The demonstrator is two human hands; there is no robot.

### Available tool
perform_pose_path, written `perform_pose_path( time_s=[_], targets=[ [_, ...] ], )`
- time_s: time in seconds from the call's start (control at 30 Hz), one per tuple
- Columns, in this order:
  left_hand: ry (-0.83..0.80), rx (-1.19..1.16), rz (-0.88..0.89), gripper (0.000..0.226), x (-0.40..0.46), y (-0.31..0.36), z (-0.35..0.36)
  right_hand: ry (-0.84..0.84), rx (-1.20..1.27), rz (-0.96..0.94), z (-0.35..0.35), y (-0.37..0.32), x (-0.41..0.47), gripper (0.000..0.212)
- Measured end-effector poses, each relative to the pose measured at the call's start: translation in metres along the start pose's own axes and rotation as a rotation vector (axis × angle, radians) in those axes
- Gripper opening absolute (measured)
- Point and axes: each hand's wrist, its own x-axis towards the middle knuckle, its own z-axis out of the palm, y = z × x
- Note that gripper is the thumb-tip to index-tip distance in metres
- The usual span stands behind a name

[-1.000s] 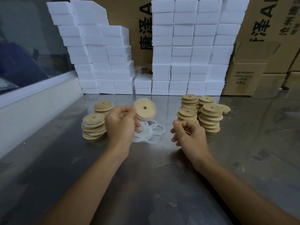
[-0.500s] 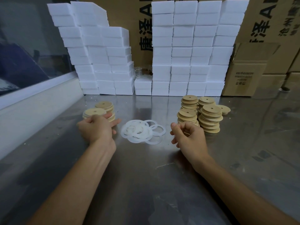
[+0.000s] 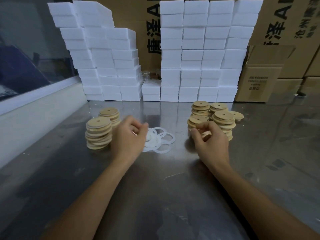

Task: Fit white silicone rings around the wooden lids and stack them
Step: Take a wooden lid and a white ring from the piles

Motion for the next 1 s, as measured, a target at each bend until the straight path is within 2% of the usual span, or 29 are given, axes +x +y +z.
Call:
perform_pose_path(
  time_s=[0.07, 0.1, 0.2, 0.33, 0.4, 0.53, 0.6, 1.0],
  targets=[
    [-0.170, 0.283, 0.115, 0.018, -0.010, -0.003, 0.004, -0.001, -0.105, -0.062, 0.000, 0.007, 0.004, 0.024],
    [-0.254, 0.349, 0.145, 0.016, -0.014, -0.004, 0.005, -0.010, -0.144, -0.093, 0.000, 0.009, 0.006, 0.034],
    [-0.445, 0.408, 0.190, 0.022, -0.017, -0.009, 0.006, -0.081, -0.263, -0.161, 0.004, 0.014, 0.012, 0.061],
    [-0.508, 0.428, 0.180, 0.036, -0.014, -0.012, 0.002, -0.218, -0.475, -0.117, 0.009, 0.020, 0.019, 0.080],
    [-0.468, 0.404, 0.152, 0.036, -0.013, -0.012, 0.003, -0.227, -0.511, -0.106, 0.011, 0.021, 0.021, 0.077],
    [-0.413, 0.378, 0.137, 0.011, -0.012, -0.012, 0.004, -0.172, -0.550, -0.103, 0.010, 0.019, 0.022, 0.052],
    [-0.403, 0.388, 0.144, 0.006, -0.012, -0.013, 0.003, -0.164, -0.535, -0.130, 0.009, 0.017, 0.020, 0.046],
    [-0.373, 0.507, 0.180, 0.014, -0.010, -0.013, 0.004, -0.110, -0.423, -0.201, 0.008, 0.014, 0.016, 0.040]
  ],
)
